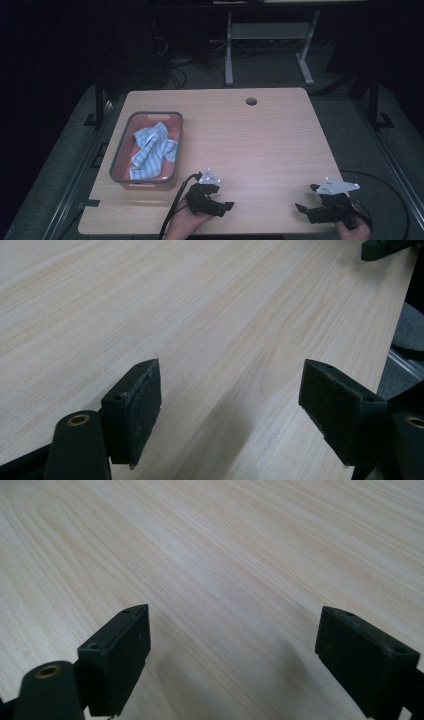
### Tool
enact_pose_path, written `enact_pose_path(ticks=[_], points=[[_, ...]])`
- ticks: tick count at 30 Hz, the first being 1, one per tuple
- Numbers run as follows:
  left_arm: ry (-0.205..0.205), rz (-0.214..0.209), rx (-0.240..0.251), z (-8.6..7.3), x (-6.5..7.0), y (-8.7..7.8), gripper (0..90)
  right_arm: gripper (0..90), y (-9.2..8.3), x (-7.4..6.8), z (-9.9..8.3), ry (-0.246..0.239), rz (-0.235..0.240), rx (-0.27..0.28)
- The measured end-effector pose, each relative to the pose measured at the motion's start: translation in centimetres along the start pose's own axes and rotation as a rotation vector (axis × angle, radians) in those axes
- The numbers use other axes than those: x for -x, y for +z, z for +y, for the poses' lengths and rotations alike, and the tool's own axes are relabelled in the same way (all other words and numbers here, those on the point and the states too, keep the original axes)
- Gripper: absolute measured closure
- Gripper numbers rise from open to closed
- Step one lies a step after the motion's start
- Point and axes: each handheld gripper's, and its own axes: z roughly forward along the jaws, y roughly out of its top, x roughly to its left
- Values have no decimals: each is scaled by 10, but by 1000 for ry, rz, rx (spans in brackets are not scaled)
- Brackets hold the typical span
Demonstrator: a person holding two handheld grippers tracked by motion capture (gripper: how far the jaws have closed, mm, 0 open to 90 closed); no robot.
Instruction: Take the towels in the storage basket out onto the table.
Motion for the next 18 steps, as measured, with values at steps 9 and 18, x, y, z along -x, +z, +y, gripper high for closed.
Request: enact_pose_path(ticks=[9, 18], points=[[7, -8, -21, 4, 2, 5, 249, 139, 1, -3, 1, -3, 17, -1], [21, -15, -18, 11, -1, 1, 244, 139, 2, -5, 2, -11, 7, -2]])
